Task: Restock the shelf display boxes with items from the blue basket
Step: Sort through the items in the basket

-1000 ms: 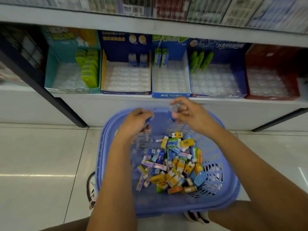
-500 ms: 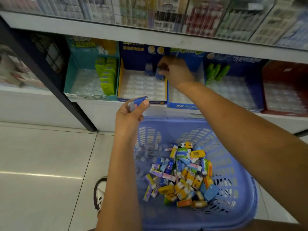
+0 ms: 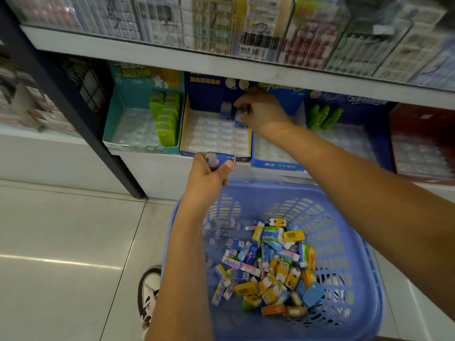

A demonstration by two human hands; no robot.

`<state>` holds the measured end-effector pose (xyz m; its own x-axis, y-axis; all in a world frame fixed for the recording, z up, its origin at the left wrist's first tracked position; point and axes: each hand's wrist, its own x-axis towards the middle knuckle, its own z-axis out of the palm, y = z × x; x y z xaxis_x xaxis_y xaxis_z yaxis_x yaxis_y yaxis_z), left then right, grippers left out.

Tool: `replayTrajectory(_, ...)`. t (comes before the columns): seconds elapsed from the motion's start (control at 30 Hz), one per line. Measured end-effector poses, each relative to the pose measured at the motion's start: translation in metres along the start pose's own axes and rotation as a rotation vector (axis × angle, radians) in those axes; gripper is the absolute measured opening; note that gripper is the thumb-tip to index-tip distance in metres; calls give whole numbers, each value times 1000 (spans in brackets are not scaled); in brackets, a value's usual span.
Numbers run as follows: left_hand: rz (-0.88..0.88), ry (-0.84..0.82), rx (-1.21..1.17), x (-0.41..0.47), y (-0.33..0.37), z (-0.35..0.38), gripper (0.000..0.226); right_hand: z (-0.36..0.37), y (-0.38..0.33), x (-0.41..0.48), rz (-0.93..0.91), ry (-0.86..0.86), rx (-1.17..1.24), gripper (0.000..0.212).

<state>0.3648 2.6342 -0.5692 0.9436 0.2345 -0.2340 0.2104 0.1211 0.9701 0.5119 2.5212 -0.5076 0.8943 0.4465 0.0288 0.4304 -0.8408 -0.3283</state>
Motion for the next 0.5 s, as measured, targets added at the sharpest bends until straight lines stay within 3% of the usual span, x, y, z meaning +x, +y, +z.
replayTrajectory(0.1, 32, -24, 119, 0, 6, 0, 30, 0, -15, -36, -122, -162, 370, 25)
replayTrajectory(0.2, 105, -74, 213, 2, 13, 1, 26, 0, -24, -61, -229, -303, 374, 30)
replayTrajectory(0.33, 200, -7, 252, 5, 19, 6, 20, -5, -22, -57, -200, -195, 369, 27)
replayTrajectory(0.43, 230, 32, 323, 11, 17, 8, 48, -7, -12, -41, -87, -27, 424, 26)
replayTrajectory(0.5, 272, 7, 584, 18, 12, 9, 53, -3, -4, -24, 4, 89, 367, 26)
